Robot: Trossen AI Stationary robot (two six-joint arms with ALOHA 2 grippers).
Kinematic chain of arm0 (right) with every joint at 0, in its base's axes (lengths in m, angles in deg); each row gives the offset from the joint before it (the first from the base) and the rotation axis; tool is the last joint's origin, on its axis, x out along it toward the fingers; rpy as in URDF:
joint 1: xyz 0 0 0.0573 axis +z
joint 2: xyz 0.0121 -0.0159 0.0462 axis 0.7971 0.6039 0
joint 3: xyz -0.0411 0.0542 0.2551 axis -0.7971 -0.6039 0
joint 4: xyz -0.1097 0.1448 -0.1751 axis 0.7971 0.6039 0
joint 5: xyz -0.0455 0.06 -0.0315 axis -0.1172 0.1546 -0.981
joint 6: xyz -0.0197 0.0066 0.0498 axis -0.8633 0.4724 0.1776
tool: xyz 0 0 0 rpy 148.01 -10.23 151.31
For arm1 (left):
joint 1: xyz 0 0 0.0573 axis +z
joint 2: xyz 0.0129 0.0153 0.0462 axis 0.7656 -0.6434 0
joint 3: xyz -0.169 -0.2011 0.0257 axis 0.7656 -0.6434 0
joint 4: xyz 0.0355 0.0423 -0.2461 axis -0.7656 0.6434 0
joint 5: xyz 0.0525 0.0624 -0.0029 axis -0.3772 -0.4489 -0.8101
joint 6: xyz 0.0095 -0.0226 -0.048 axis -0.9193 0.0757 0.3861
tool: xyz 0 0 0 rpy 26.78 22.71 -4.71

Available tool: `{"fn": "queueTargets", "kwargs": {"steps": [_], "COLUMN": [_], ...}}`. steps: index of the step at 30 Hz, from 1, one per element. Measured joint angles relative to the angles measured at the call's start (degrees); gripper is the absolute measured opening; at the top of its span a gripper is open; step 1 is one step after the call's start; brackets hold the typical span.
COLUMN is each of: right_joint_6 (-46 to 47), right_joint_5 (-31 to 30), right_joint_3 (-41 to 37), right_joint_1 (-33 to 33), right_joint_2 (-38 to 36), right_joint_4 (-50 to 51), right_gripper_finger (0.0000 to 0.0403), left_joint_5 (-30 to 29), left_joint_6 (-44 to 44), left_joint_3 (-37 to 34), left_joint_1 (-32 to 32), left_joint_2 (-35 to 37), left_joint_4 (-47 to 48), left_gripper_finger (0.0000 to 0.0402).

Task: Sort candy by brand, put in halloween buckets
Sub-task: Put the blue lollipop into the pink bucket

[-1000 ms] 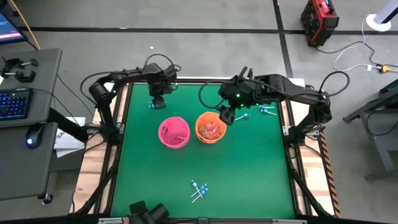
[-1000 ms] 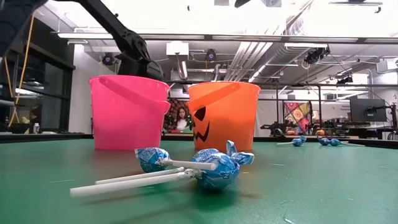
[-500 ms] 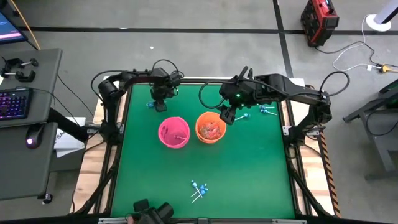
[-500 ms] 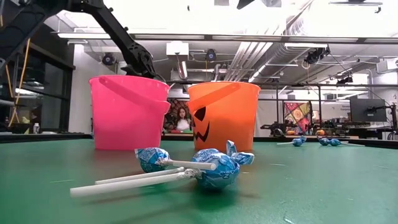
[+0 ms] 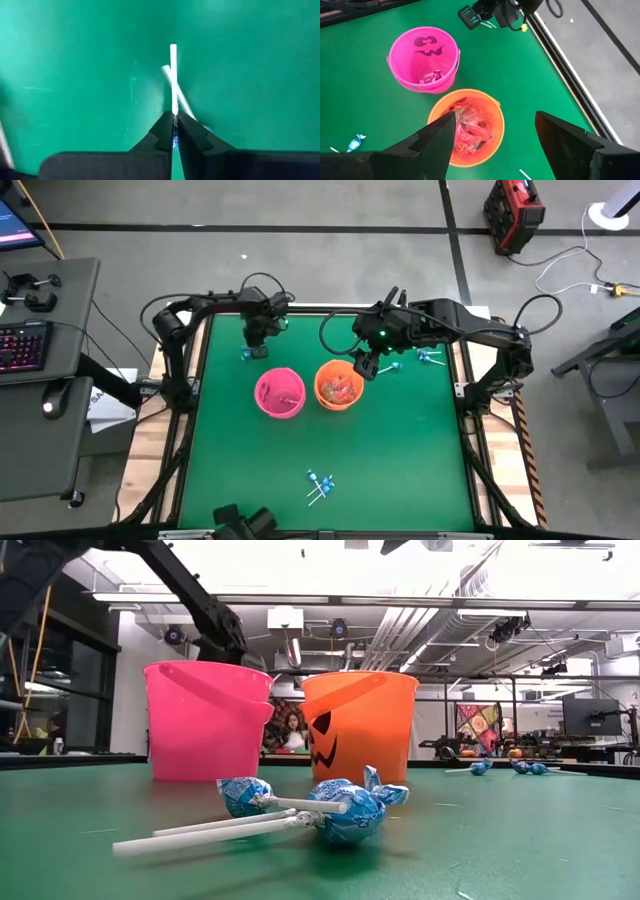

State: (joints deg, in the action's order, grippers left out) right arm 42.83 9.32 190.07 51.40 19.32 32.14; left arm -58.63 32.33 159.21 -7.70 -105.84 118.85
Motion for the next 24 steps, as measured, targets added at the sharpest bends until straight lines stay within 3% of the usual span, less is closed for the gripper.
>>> {"fn": "queueTargets", "kwargs": {"steps": [9,14,18,24], "right_joint_6": [-0.81,-1.51,-0.58,2.64], "right_joint_5": [-0.02,-1.22,-4.95,-8.50], "right_joint_3": [0.00,0.00,0.00,-0.01], "right_joint_1": [0.00,0.00,0.00,-0.87], "right_joint_2": [0.00,0.02,0.02,0.02], "right_joint_4": [0.03,3.38,9.17,16.69], "right_gripper_finger": [0.0266,0.0266,0.0266,0.0266], "left_joint_5": [2.91,15.96,18.49,20.25], "left_joint_6": [2.66,13.68,20.35,33.56], "left_joint_3": [0.08,0.08,0.08,0.19], "left_joint_1": [0.14,-1.73,-9.30,-27.48], "left_joint_2": [9.22,18.29,27.89,39.85], "left_joint_4": [-0.22,-1.04,-0.78,-0.57], "left_gripper_finger": [0.0001,0.0001,0.0000,0.0000]}}
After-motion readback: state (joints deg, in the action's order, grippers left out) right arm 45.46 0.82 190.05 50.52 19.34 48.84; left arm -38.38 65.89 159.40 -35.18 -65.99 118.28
